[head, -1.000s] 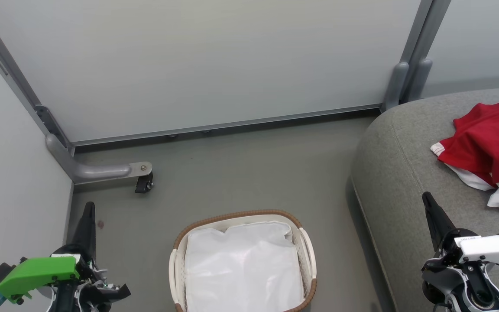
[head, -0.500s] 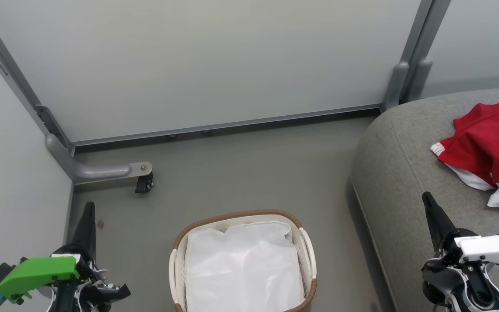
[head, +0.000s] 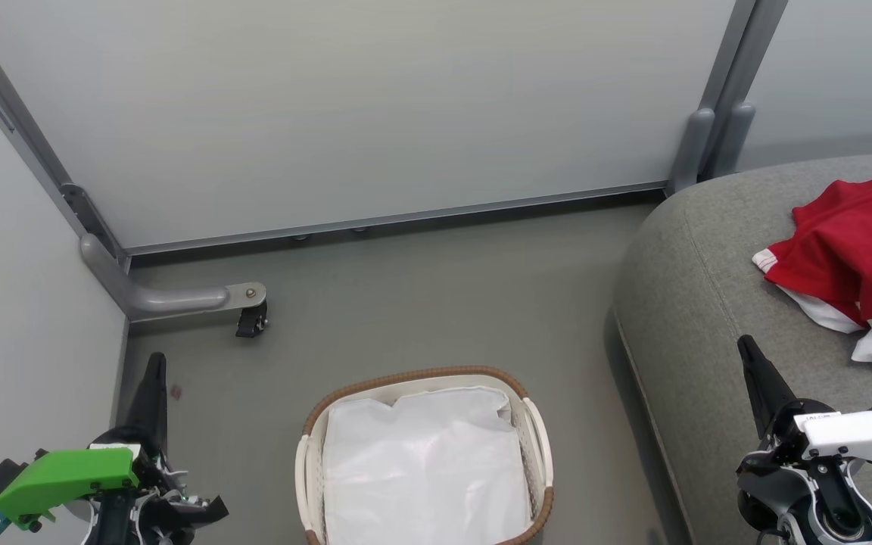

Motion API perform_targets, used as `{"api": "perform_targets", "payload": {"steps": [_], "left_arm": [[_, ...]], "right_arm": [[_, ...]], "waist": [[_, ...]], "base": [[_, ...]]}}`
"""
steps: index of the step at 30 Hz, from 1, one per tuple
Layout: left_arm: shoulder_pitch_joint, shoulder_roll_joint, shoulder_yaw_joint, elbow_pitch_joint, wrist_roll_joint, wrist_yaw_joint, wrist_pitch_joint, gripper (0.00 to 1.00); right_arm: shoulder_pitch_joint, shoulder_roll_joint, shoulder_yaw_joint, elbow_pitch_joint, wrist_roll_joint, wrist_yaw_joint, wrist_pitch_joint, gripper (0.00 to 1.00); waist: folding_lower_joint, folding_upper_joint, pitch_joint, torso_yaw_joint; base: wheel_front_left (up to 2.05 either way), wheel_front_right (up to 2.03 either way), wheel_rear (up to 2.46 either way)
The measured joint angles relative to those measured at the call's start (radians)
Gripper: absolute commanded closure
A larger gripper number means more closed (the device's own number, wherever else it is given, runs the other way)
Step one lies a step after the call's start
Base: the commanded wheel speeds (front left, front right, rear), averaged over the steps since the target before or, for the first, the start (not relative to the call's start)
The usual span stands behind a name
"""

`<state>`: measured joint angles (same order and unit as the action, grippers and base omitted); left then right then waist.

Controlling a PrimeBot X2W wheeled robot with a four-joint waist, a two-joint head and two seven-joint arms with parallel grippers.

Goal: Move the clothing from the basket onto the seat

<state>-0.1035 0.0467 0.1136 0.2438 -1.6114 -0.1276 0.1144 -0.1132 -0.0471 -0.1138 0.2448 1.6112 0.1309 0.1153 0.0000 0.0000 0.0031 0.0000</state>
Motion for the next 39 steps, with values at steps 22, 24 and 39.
{"api": "perform_targets", "payload": {"steps": [22,24,39], "left_arm": [[0.000,0.000,0.000,0.000,0.000,0.000,0.000,1.00],[0.000,0.000,0.000,0.000,0.000,0.000,0.000,1.00],[0.000,0.000,0.000,0.001,0.000,0.000,0.000,1.00]], "right_arm": [[0.000,0.000,0.000,0.000,0.000,0.000,0.000,1.00],[0.000,0.000,0.000,0.000,0.000,0.000,0.000,1.00],[0.000,0.000,0.000,0.000,0.000,0.000,0.000,1.00]], "waist": [[0.0000,0.0000,0.000,0.000],[0.0000,0.0000,0.000,0.000],[0.0000,0.0000,0.000,0.000]], "base": [[0.00,0.00,0.00],[0.00,0.00,0.00],[0.00,0.00,0.00]]}}
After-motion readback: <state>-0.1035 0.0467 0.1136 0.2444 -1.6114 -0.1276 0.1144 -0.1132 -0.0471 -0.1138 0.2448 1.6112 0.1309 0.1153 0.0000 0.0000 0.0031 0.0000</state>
